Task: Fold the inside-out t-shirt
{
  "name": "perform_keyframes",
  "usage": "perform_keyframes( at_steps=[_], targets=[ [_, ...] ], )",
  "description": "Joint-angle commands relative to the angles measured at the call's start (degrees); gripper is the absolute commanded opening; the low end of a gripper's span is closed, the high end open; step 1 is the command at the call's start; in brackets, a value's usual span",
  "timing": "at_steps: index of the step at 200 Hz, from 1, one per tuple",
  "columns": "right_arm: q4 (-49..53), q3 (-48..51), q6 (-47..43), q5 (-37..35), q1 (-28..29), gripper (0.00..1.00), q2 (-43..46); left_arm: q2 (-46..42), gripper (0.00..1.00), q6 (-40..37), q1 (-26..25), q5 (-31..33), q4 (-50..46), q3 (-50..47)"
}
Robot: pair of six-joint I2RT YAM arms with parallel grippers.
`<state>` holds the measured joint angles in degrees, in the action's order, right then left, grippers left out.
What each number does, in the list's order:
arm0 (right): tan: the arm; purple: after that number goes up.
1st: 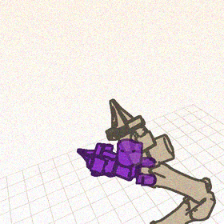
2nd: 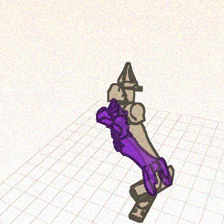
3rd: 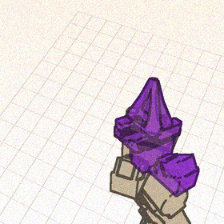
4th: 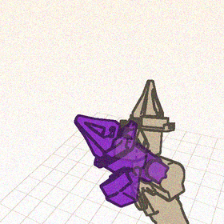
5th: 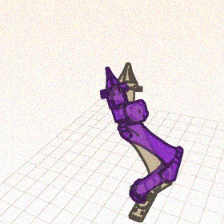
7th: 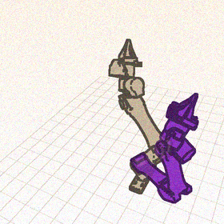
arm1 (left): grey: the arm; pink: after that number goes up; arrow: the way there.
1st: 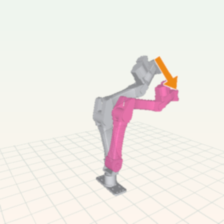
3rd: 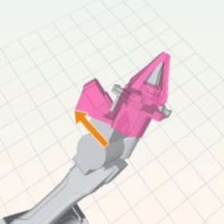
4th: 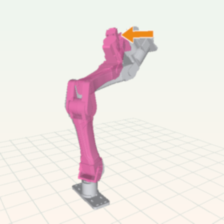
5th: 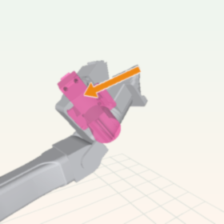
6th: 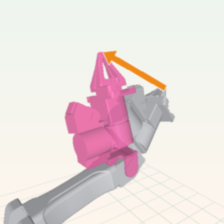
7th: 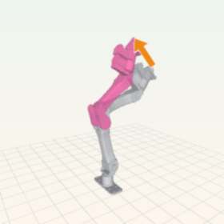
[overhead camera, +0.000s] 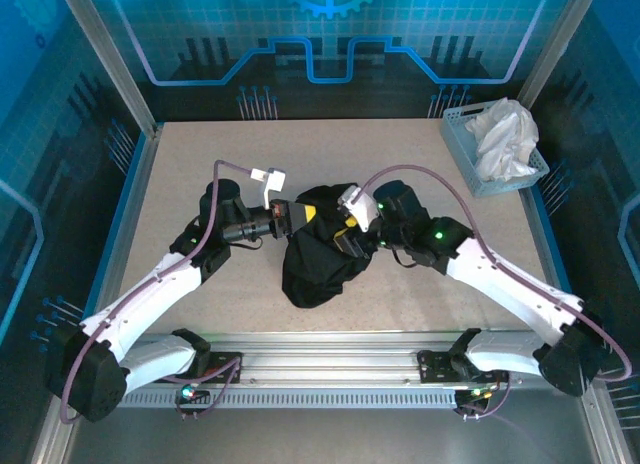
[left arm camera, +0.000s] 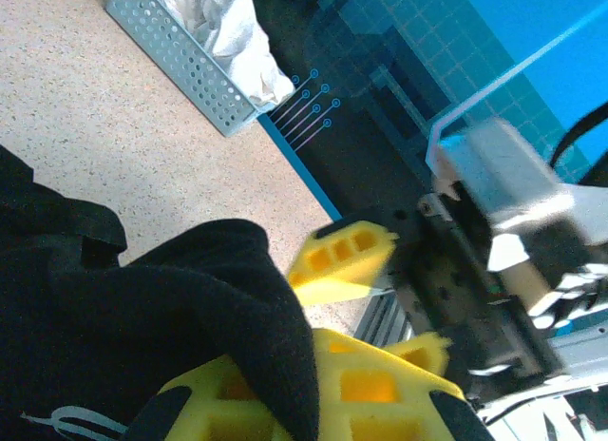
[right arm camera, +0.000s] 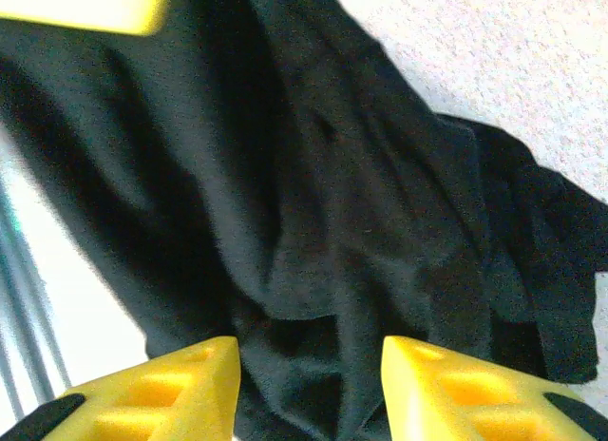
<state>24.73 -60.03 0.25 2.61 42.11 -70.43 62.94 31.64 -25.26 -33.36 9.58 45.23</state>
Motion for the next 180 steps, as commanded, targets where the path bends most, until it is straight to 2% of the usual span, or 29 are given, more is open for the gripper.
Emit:
perform_keyframes(
  at_steps=[1,16,32,47,77,94,142,180],
  targets=[
    [-3.1,-0.9,1.0,-5.2,0.2,0.43,-3.5,-1.8,0.0,0.6,0.6,-1.5,2.1,-0.2],
    [-3.4,-2.3,0.9,-4.7,-0.3,0.35,-5.8,-2.2,0.0,0.5,0.6,-1.3,1.9,-0.4],
    [-2.9,-3.5,0.5,-1.6,-0.9,0.11,-6.6,-2.9,0.0,0.4,0.7,0.4,1.1,-0.6],
    [-2.9,-3.2,0.6,5.7,-2.9,0.0,-4.5,-3.8,0.0,0.5,1.1,6.3,-1.9,-0.3],
    [-10.7,1.0,5.3,32.1,-10.1,0.0,2.5,-3.7,0.0,-1.6,2.4,19.9,-9.6,0.8],
    [-15.8,2.3,8.7,40.0,-11.4,0.0,3.9,-2.7,0.0,-3.2,2.6,23.5,-11.5,1.7],
    [-21.9,3.1,12.9,45.3,-12.9,0.0,3.1,-1.0,0.12,-6.8,2.5,23.8,-14.8,3.3],
    [-23.3,2.4,14.3,45.6,-13.4,0.0,0.8,-3.6,0.47,-10.0,2.2,29.6,-22.0,3.7]
  ],
)
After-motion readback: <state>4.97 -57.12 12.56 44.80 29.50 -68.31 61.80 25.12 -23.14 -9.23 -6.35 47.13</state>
